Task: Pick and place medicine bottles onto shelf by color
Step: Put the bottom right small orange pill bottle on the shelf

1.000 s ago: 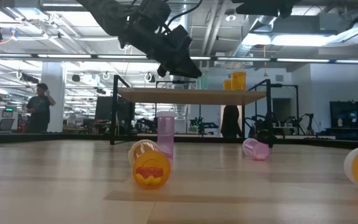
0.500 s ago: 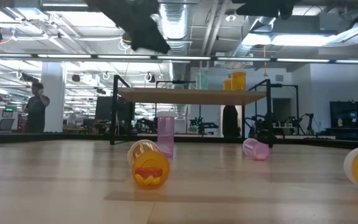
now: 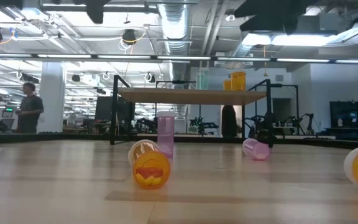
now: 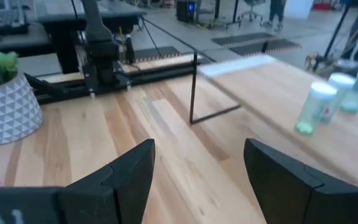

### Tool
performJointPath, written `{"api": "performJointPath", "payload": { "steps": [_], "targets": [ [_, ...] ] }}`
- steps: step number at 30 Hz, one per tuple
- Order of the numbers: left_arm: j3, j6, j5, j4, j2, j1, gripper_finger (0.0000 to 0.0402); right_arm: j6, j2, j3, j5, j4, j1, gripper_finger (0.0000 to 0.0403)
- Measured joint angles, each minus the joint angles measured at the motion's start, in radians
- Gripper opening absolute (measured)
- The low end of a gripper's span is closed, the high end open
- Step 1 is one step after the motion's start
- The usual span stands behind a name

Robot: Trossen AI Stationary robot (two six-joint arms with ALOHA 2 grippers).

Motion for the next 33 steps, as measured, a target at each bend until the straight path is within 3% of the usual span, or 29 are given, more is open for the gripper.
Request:
{"api": "performJointPath", "payload": {
  "steps": [4,7,10,16,27,33],
  "targets": [
    [-0.145,0.011,0.009,0.227,-0.017,-0.031,0.0089,0.051,0.086,0.0,-0.004,0.003,-0.034,0.027],
    [-0.175,-0.011,0.002,0.291,-0.018,-0.03,0.0089,0.057,0.15,0.0,-0.025,0.009,-0.07,0.027],
    [-0.176,-0.019,0.0,0.292,-0.017,-0.03,0.0089,0.07,0.197,0.0,-0.045,0.013,-0.111,0.027],
    [-0.176,-0.015,-0.02,0.288,-0.017,-0.03,0.0089,0.104,0.236,0.0,-0.181,0.003,-0.174,0.027],
    [-0.176,-0.033,-0.127,0.225,-0.017,-0.03,0.0089,0.172,0.223,0.0,-0.274,-0.101,-0.177,0.027],
    [-0.176,-0.035,-0.141,0.227,-0.017,-0.03,0.0089,0.209,0.223,0.0,-0.391,-0.114,-0.196,0.027]
  ]
}}
